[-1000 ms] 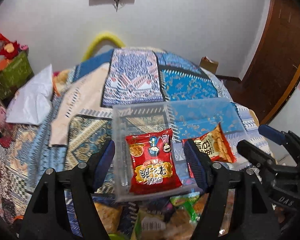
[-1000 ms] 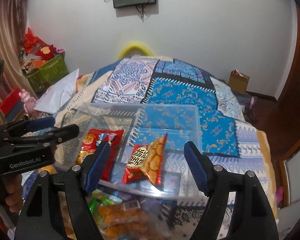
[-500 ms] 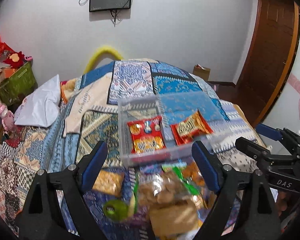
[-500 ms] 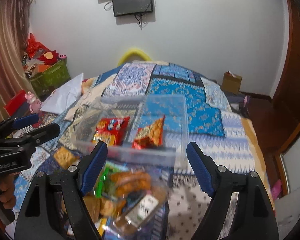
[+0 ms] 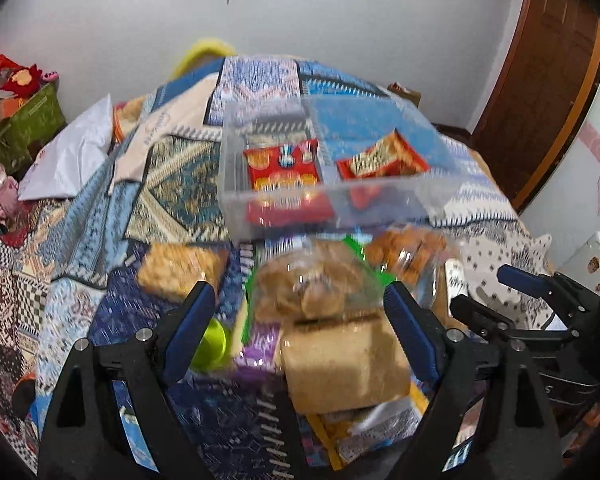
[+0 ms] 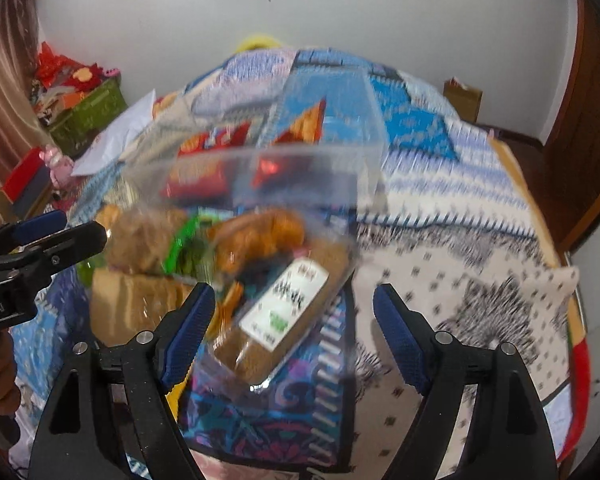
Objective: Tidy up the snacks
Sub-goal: 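Grasp the square cracker pack with the left gripper while the right grasps the biscuit roll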
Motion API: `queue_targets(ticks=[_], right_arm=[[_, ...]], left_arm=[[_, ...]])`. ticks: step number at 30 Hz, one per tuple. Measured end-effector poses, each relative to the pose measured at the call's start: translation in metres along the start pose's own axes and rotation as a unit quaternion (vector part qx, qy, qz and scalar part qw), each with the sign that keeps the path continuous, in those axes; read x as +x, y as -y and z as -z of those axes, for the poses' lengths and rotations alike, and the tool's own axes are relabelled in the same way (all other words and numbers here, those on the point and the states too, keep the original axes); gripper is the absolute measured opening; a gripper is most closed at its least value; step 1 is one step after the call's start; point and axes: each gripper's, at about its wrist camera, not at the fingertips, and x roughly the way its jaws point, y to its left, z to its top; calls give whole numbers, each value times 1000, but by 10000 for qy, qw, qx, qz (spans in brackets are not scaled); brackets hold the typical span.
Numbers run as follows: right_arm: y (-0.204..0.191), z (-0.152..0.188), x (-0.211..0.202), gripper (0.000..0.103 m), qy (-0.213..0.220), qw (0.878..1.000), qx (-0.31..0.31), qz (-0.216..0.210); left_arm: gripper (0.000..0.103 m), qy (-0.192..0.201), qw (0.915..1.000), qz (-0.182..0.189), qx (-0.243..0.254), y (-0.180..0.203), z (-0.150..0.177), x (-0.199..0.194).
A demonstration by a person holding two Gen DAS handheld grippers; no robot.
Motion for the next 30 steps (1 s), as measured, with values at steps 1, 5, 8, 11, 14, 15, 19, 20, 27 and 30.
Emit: queue_targets(ticks=[1,5,8,11,14,15,19,20,27,30], right_arm=[[0,2,3,79,-44,10000,5,5],[1,6,18,79,-212,9998,48,28],[2,6,28,79,-357,9993,89,12],[5,10,29,79,-388,9992,112,-60],[10,14,26,72,-373,9992,118,-104],[11,16,24,67,-371,9992,121,-118],[20,21,15,57,-352,9993,96,-73],[23,23,12,52,-351,9993,115,-75],[35,28,0,45,-337,9993,179,-66],[30,24,-1,45,-256,9997,49,1]], left_arm=[[87,-49,10000,11,16,1,4,2],[87,-102,9998,158,25,3,12,7],[87,-169,9996,213,24,7,16,12],[90,-145,9996,238,-5,9,18,14],[90,-115,9997,217,-10,8,19,13],[90,-125,9996,231,-37,7,20,12],[90,-167,9992,364,-68,6,22,9],[90,-168,9992,372,-55,7,23,8],[90,-420,9979,470,-118,12,28,21],[90,-601,9972,424,-114,16,30,32]])
